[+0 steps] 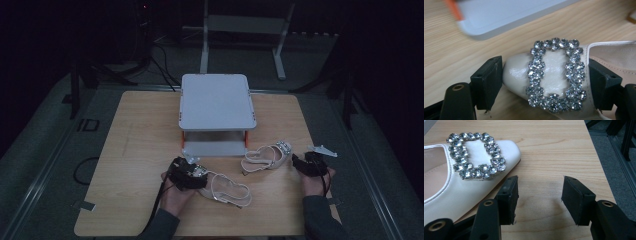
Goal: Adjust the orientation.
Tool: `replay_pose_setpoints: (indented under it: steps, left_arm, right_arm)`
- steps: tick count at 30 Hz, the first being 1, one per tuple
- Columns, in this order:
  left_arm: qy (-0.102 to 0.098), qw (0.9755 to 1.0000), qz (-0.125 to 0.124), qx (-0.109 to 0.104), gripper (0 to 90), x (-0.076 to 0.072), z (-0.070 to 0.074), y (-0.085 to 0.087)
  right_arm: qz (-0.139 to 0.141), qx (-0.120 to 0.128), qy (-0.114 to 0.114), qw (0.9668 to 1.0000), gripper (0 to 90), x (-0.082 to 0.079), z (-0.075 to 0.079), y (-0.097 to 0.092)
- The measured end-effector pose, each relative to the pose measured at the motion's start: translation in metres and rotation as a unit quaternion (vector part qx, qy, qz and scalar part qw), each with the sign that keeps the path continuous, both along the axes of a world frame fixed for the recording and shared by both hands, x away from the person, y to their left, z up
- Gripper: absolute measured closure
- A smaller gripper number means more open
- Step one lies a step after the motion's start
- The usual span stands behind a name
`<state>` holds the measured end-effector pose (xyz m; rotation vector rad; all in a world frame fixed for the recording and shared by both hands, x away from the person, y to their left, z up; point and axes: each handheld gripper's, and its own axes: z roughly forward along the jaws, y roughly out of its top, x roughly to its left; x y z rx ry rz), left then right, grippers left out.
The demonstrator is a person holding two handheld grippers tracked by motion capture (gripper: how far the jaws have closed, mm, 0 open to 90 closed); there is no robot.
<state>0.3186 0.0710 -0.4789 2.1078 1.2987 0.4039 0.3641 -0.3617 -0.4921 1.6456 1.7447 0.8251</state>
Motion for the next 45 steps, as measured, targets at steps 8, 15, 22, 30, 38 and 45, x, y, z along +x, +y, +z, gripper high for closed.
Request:
replay_pose_setpoints:
  steps: [8,15,22,30,38,45]
  left_arm:
    - [0.002,0.9996,0.027,-0.007,22.7,0.015,-0.001,0.058]
    - [-0.001,0.9965,0.080,-0.024,22.7,0.030,-0.004,0.093]
    - [0.000,0.9932,0.111,-0.037,22.5,0.041,-0.007,0.105]
    - [-0.002,0.9909,0.134,-0.016,19.4,0.036,-0.003,0.098]
    - [-0.035,0.9887,0.146,-0.013,18.7,0.006,0.017,0.094]
    - [-0.031,0.9871,0.157,-0.006,21.2,-0.001,0.019,0.092]
  right_arm:
    - [0.001,-0.002,0.003,1.0000,46.5,0.000,-0.001,0.002]
    - [0.002,-0.003,0.004,1.0000,46.5,0.001,-0.002,0.002]
    - [0.003,-0.002,0.006,1.0000,46.5,0.001,-0.002,0.003]
    - [0.005,-0.001,0.005,1.0000,46.4,0.003,-0.002,0.004]
    - [0.010,0.002,-0.001,0.9999,46.0,0.005,-0.001,0.007]
    - [0.012,0.001,0.000,0.9999,46.0,0.006,-0.001,0.009]
